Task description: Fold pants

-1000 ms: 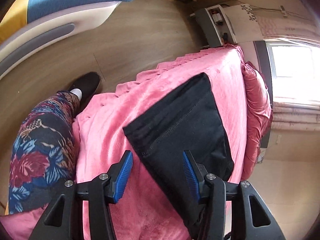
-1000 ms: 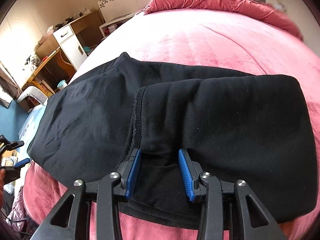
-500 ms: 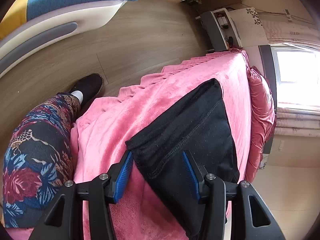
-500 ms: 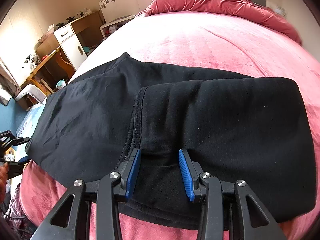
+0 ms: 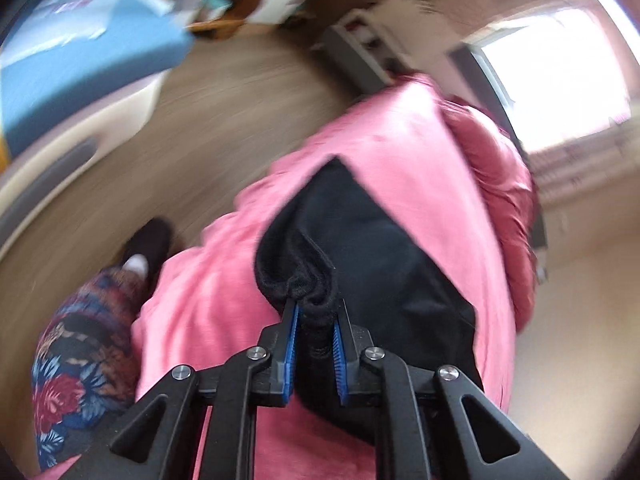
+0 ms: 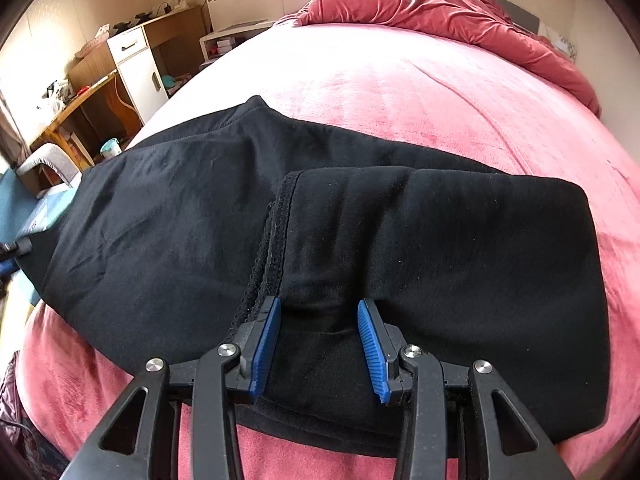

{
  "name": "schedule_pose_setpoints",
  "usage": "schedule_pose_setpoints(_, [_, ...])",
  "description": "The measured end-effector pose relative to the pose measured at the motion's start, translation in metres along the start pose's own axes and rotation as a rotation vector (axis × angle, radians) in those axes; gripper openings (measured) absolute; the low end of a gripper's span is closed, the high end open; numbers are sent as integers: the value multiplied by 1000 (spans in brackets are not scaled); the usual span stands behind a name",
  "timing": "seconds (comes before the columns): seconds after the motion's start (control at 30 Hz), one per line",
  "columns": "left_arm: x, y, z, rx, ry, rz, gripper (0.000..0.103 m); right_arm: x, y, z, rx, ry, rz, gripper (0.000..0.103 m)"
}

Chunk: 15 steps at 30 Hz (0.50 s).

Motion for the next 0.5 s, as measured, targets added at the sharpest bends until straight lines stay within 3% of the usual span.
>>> schedule_pose_setpoints(0.4, [104, -44, 9, -51, -195, -379, 14, 0, 11, 4, -26, -23, 16, 56])
schedule_pose_setpoints(0.5, [121, -59, 11, -70, -222, -462, 14, -1, 30, 25, 43, 64, -66, 57])
Point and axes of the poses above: each gripper's, at about its wrist camera, not at the fingertips, and z roughly against the way its jaws point, x to its right, y to its top, the point moved 10 cm from there along -z, roughly the way its jaws point, and after that the axes turned 4 degrees about x, right-handed, at the moved point
